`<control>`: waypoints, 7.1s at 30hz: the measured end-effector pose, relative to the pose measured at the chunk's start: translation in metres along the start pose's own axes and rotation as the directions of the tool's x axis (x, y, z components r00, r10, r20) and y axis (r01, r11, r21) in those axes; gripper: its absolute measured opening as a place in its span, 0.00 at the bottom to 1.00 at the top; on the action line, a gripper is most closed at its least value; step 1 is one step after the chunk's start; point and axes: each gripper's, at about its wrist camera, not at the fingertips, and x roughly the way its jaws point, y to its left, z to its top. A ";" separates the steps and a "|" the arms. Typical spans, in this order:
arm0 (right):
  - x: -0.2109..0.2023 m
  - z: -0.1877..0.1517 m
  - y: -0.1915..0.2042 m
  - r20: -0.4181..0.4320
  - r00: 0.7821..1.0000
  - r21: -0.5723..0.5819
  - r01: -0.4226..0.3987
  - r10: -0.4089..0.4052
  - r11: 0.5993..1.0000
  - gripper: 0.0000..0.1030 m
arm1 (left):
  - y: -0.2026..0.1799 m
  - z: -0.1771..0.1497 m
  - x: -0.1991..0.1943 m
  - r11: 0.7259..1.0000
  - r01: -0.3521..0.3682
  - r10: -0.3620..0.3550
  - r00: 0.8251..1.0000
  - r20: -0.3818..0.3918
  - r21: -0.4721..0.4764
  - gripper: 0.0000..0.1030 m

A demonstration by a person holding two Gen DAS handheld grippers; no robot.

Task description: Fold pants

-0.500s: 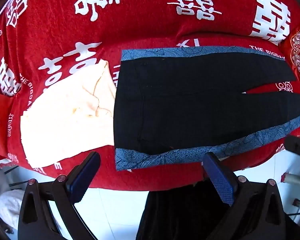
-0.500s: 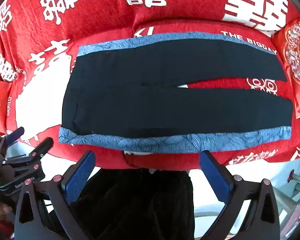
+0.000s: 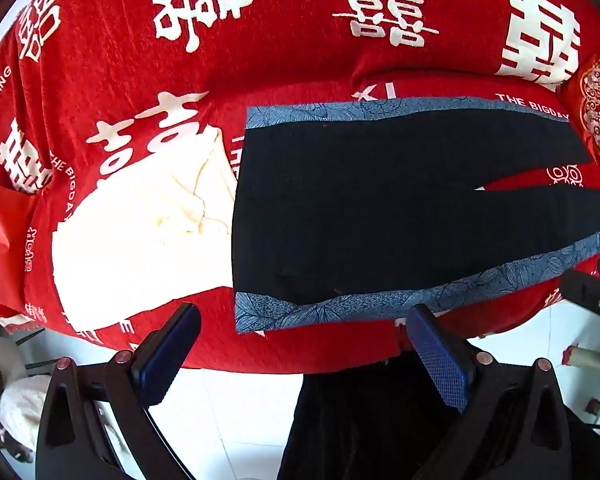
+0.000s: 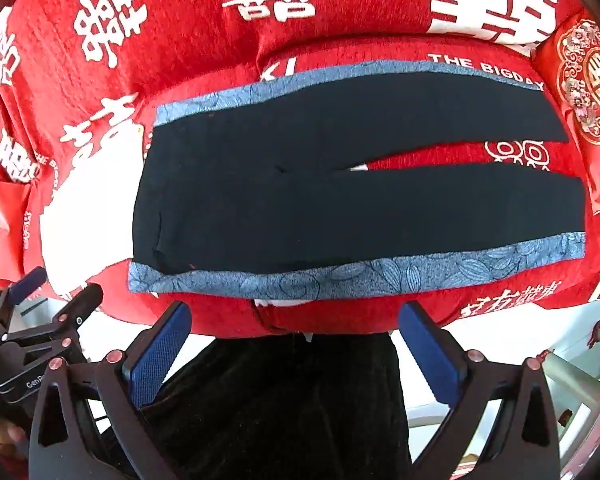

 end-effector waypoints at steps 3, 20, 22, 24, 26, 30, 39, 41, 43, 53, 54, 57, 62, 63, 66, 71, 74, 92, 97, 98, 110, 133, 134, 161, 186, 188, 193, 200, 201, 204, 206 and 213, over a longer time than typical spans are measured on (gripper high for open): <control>-0.007 0.003 -0.001 0.039 0.999 0.006 -0.011 0.011 1.000 1.00 | -0.001 0.002 -0.003 1.000 -0.006 0.006 1.000 0.005 0.002 1.00; -0.013 0.008 0.015 0.038 0.999 -0.081 -0.014 0.017 0.997 1.00 | -0.007 0.012 -0.027 0.998 -0.052 0.049 0.994 0.102 0.030 1.00; -0.014 0.007 0.013 0.041 0.999 -0.076 0.002 0.001 0.997 1.00 | -0.007 0.012 -0.028 0.998 -0.057 0.054 0.993 0.107 0.028 1.00; -0.015 0.007 0.010 0.039 0.999 -0.066 0.008 -0.005 0.998 1.00 | -0.006 0.012 -0.029 0.998 -0.059 0.056 0.992 0.110 0.023 1.00; -0.015 0.007 0.007 0.039 0.999 -0.056 0.010 -0.007 0.998 1.00 | -0.006 0.011 -0.029 0.998 -0.060 0.058 0.992 0.112 0.017 1.00; -0.017 0.006 0.002 0.042 0.999 -0.048 0.015 -0.013 0.999 1.00 | -0.009 0.010 -0.031 0.998 -0.063 0.061 0.991 0.119 0.014 1.00; -0.020 0.004 0.003 0.050 0.999 -0.045 0.021 -0.019 0.999 1.00 | -0.011 0.009 -0.033 0.998 -0.068 0.065 0.990 0.128 0.019 1.00; -0.020 0.004 0.003 0.051 0.998 -0.043 0.024 -0.022 0.999 1.00 | -0.011 0.009 -0.033 0.998 -0.067 0.065 0.990 0.125 0.016 1.00; -0.021 0.003 0.002 0.051 0.998 -0.045 0.028 -0.026 0.999 1.00 | -0.010 0.010 -0.032 0.998 -0.067 0.065 0.991 0.121 0.014 1.00; -0.025 0.004 0.003 0.073 0.996 -0.054 0.060 -0.056 0.997 1.00 | -0.013 0.011 -0.033 0.997 -0.071 0.068 0.990 0.124 0.025 1.00; -0.026 0.003 0.003 0.076 0.995 -0.056 0.063 -0.059 0.996 1.00 | -0.013 0.011 -0.033 0.997 -0.072 0.069 0.990 0.123 0.025 1.00; -0.026 0.004 0.004 0.080 0.995 -0.063 0.066 -0.061 0.996 1.00 | -0.012 0.012 -0.033 0.997 -0.074 0.071 0.990 0.121 0.021 1.00; -0.026 0.006 0.004 0.079 0.995 -0.066 0.063 -0.058 0.996 1.00 | -0.010 0.013 -0.032 0.997 -0.077 0.075 0.990 0.116 0.013 1.00; -0.026 0.006 0.004 0.080 0.995 -0.066 0.063 -0.057 0.996 1.00 | -0.010 0.013 -0.032 0.997 -0.078 0.076 0.990 0.116 0.013 1.00; -0.025 0.007 0.004 0.081 0.995 -0.064 0.062 -0.057 0.996 1.00 | -0.011 0.014 -0.031 0.997 -0.080 0.078 0.990 0.113 0.014 1.00; -0.023 0.008 0.001 0.075 0.996 -0.063 0.061 -0.057 0.996 1.00 | -0.014 0.015 -0.030 0.996 -0.083 0.081 0.991 0.110 0.020 1.00; -0.023 0.009 0.000 0.075 0.996 -0.061 0.060 -0.055 0.996 1.00 | -0.017 0.016 -0.029 0.996 -0.088 0.084 0.991 0.106 0.026 1.00; -0.014 0.022 -0.029 0.031 1.000 -0.084 0.005 -0.002 0.996 1.00 | -0.033 0.022 -0.022 0.996 -0.059 0.060 0.998 0.011 -0.072 1.00; -0.010 0.025 -0.044 0.018 1.000 -0.124 0.027 -0.025 0.992 1.00 | -0.049 0.019 -0.021 0.989 -0.085 0.085 0.996 -0.008 -0.123 1.00; -0.008 0.026 -0.047 0.010 1.000 -0.127 0.028 -0.027 0.991 1.00 | -0.051 0.018 -0.020 0.987 -0.086 0.086 0.996 -0.012 -0.137 1.00; 0.024 0.022 -0.056 -0.007 0.994 -0.179 0.103 -0.106 0.978 1.00 | -0.061 0.009 0.010 0.986 -0.033 0.023 0.998 -0.062 -0.166 1.00; 0.146 -0.029 -0.098 -0.002 0.918 0.178 -0.391 0.397 0.903 1.00 | 0.060 -0.053 0.159 0.858 0.236 -0.261 0.965 0.010 -0.457 1.00; 0.153 -0.035 -0.102 0.003 0.911 0.192 -0.406 0.413 0.894 0.99 | 0.067 -0.060 0.166 0.841 0.248 -0.275 0.961 0.015 -0.480 1.00; 0.244 -0.084 -0.170 0.318 0.576 0.531 -0.766 0.753 0.362 0.28 | 0.053 -0.061 0.209 0.738 0.395 -0.419 0.904 0.088 -0.547 0.50; 0.158 0.210 -0.127 -0.015 0.781 0.156 -0.614 0.624 0.773 0.16 | 0.075 0.182 0.185 0.817 0.322 -0.240 0.944 0.227 -0.479 0.18; 0.185 0.237 -0.126 -0.059 0.802 0.163 -0.580 0.594 0.799 0.16 | 0.073 0.203 0.215 0.823 0.279 -0.207 0.959 0.195 -0.495 0.18; 0.238 0.274 -0.124 -0.133 0.822 0.169 -0.531 0.553 0.830 0.15 | 0.069 0.223 0.259 0.809 0.203 -0.156 0.979 0.131 -0.552 0.27; 0.210 0.274 -0.122 -0.138 0.801 0.154 -0.564 0.583 0.812 0.73 | 0.078 0.211 0.210 0.842 0.108 -0.042 0.990 0.137 -0.529 0.74; 0.198 0.273 -0.119 -0.117 0.809 0.129 -0.562 0.576 0.817 0.76 | 0.078 0.208 0.196 0.851 0.074 0.013 0.987 0.162 -0.520 0.75; 0.164 0.265 -0.102 -0.068 0.850 0.011 -0.522 0.522 0.853 0.72 | 0.071 0.202 0.179 0.884 0.039 0.045 0.985 0.166 -0.466 0.75; 0.158 0.258 -0.086 -0.083 0.867 -0.088 -0.498 0.492 0.863 0.61 | 0.056 0.200 0.184 0.910 0.059 -0.003 0.991 0.134 -0.411 0.75; 0.209 0.265 -0.049 -0.060 0.971 -0.282 -0.237 0.230 0.930 0.52 | -0.030 0.228 0.261 0.963 -0.001 0.014 0.999 0.047 -0.269 0.75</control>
